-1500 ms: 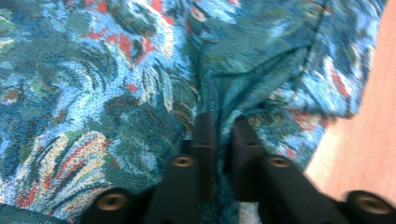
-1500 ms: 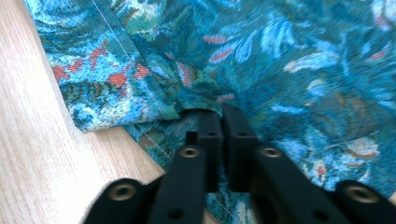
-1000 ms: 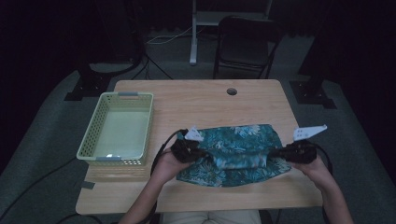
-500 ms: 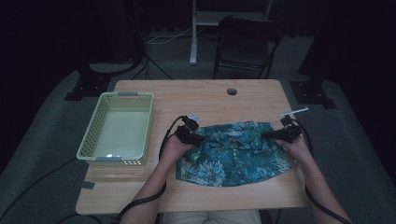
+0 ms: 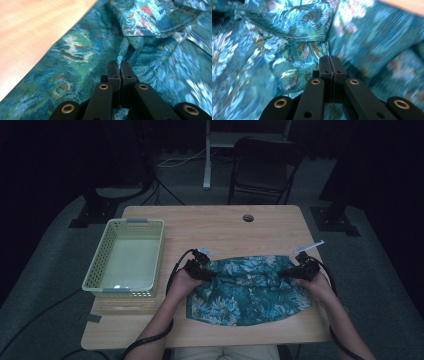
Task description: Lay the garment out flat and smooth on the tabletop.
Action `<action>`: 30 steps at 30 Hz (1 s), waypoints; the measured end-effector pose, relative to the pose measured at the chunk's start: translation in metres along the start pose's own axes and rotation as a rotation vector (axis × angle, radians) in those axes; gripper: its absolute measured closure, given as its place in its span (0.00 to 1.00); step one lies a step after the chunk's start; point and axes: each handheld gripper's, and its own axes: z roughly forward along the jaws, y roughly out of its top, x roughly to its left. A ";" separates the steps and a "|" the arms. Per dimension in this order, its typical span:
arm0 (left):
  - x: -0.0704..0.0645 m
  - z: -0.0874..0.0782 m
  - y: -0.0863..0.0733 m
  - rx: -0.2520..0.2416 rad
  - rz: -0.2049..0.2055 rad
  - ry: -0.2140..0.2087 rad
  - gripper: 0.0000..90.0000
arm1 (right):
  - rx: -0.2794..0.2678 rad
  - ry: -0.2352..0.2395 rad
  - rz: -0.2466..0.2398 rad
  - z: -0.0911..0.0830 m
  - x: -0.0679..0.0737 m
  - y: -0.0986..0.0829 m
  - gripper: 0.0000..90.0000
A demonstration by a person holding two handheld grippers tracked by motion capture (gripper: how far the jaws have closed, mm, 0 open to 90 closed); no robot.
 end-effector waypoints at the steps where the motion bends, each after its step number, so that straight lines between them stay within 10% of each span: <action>1: -0.006 -0.003 -0.009 -0.007 0.001 -0.025 1.00 | 0.004 0.004 -0.012 -0.003 0.005 -0.006 0.99; 7: -0.042 -0.012 -0.024 0.085 0.143 -0.084 1.00 | 0.095 0.010 -0.134 -0.014 0.054 -0.042 0.99; 11: -0.047 -0.006 -0.015 0.131 0.164 -0.118 1.00 | 0.186 0.043 -0.179 -0.006 0.068 -0.040 0.99; 13: -0.039 -0.008 0.005 0.101 0.187 0.013 1.00 | 0.221 0.059 -0.188 -0.002 0.064 -0.027 1.00; 14: -0.031 -0.016 0.019 -0.005 0.152 0.128 1.00 | 0.197 -0.006 -0.190 -0.006 0.059 -0.012 1.00; 17: -0.007 -0.065 0.059 -0.387 -0.019 0.439 0.80 | -0.238 -0.159 -0.009 -0.064 0.031 0.047 0.99; 19: 0.007 -0.088 0.074 -0.495 -0.102 0.508 0.60 | -0.439 -0.271 0.048 -0.096 0.023 0.074 0.73; 22: 0.023 -0.094 0.078 -0.494 -0.158 0.515 0.55 | -0.494 -0.324 0.085 -0.107 0.017 0.096 0.57; 30: 0.022 -0.048 0.035 -0.315 -0.157 0.394 0.53 | -0.281 -0.254 0.157 -0.051 -0.002 0.085 0.46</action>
